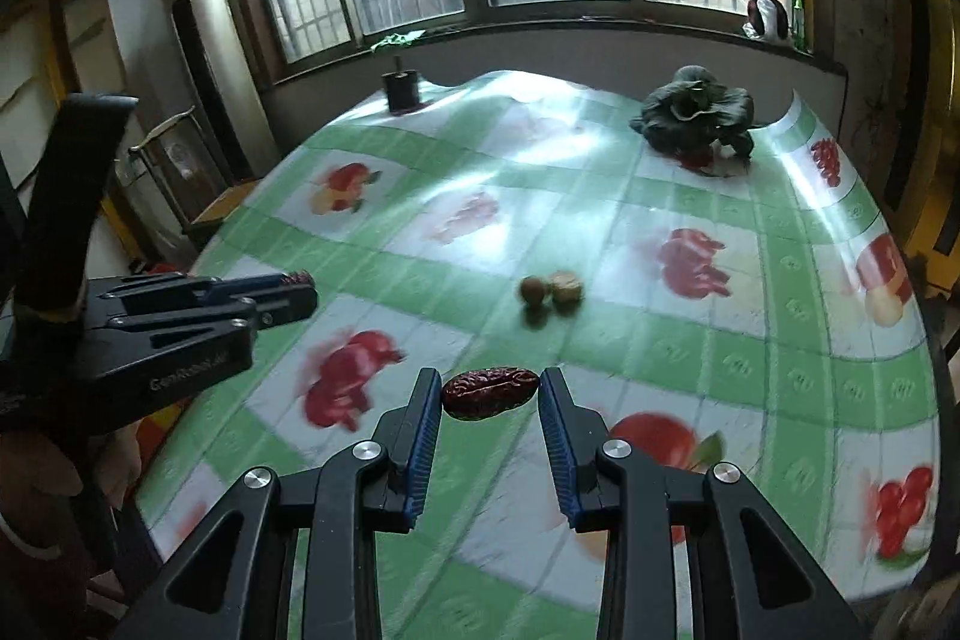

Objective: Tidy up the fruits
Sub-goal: 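Carry the red dates in both grippers over to the tray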

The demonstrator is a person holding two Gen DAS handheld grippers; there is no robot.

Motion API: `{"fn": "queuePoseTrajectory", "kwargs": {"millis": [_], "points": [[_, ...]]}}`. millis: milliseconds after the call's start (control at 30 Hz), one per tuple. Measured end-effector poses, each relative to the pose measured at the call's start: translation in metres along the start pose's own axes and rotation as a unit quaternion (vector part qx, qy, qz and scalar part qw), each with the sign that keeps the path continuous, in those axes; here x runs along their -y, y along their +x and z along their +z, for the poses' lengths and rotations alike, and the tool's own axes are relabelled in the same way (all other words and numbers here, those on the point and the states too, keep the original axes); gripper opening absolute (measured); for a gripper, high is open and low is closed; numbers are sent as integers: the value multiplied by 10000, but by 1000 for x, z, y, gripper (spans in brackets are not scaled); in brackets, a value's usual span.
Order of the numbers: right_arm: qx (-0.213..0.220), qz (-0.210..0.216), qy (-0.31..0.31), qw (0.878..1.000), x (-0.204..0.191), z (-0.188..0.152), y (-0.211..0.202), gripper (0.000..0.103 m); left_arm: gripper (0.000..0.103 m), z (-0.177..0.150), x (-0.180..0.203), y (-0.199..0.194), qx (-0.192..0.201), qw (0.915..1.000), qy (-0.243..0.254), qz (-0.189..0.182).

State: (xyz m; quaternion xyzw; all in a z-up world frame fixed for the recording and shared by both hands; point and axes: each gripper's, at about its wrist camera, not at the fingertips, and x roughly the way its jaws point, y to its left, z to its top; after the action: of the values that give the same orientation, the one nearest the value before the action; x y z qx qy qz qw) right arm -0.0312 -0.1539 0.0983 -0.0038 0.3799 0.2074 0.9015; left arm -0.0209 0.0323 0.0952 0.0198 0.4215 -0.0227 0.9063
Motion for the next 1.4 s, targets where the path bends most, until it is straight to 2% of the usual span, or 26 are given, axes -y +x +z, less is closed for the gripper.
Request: {"fn": "queuePoseTrajectory", "kwargs": {"millis": [133,367,467,767,1400], "points": [[100,72,119,9999,-24,-12,-7,32,18,-22,-17,-18,228,9989,-180,358],[82,36,384,9992,-53,-26,-3,32,18,-55,-38,-24,229,9974,-467,492],[14,-12,318,9995,-64,-29,3,32,18,-64,-49,-24,226,9965,-563,579],[-169,271,138,9994,-96,-29,20,32,18,-77,-89,-34,315,9913,-858,944],[-492,813,-648,9934,-179,-14,62,32,18,-98,-167,-42,280,9767,-1394,1607]]}}
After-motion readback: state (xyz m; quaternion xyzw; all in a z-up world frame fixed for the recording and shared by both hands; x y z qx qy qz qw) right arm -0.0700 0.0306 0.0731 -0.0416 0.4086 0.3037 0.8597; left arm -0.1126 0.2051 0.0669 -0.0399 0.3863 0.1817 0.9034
